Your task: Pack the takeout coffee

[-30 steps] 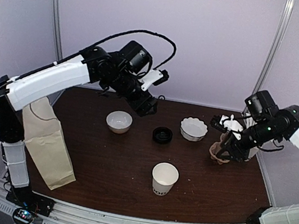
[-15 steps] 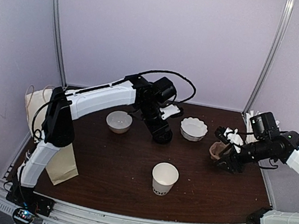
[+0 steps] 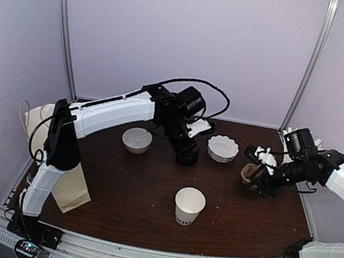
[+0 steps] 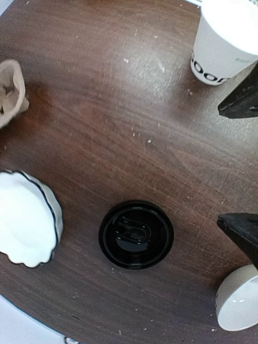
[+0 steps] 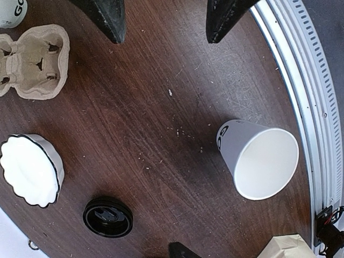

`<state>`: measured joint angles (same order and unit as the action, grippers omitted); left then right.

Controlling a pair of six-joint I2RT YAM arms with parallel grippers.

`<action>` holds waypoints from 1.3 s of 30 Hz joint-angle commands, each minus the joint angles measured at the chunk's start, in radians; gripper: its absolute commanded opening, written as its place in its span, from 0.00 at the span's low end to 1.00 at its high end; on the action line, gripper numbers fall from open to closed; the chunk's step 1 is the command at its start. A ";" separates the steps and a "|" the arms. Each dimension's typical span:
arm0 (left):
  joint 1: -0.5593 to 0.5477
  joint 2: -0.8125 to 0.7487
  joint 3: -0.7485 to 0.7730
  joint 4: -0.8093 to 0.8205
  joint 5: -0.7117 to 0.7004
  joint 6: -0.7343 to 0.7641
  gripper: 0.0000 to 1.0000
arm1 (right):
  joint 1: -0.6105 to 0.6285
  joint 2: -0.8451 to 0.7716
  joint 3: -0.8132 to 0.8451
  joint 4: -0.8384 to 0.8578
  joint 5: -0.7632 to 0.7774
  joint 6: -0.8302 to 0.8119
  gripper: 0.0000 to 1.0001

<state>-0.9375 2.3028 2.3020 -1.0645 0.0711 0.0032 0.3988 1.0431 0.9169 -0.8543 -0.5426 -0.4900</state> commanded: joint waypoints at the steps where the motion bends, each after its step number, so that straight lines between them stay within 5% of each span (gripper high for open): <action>1: -0.106 -0.152 0.031 -0.040 -0.007 0.092 0.64 | -0.005 0.012 -0.007 0.010 -0.013 -0.002 0.55; 7: -0.207 -0.322 -0.135 -0.203 -0.118 -0.031 0.49 | -0.005 0.002 -0.014 0.015 -0.003 -0.005 0.55; 10: -0.220 -0.449 -0.302 -0.272 -0.139 -0.158 0.03 | -0.005 0.020 -0.008 0.016 0.000 -0.004 0.55; 11: -0.223 -0.491 -0.360 -0.291 -0.121 -0.195 0.00 | -0.005 0.030 -0.004 0.014 0.001 -0.003 0.55; 18: -0.291 -0.668 -0.720 -0.383 -0.042 -0.492 0.00 | -0.003 0.078 0.010 0.007 0.023 -0.005 0.55; 27: -0.279 -0.704 -0.957 -0.662 -0.463 -0.997 0.00 | -0.003 0.078 0.004 0.008 0.030 -0.007 0.55; 39: -0.006 -0.605 -0.967 -0.415 -0.667 -0.797 0.00 | -0.003 0.048 -0.010 0.008 0.062 -0.010 0.55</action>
<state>-1.0107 1.6691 1.3186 -1.5608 -0.4889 -0.8680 0.3988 1.1088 0.9134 -0.8520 -0.5114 -0.4938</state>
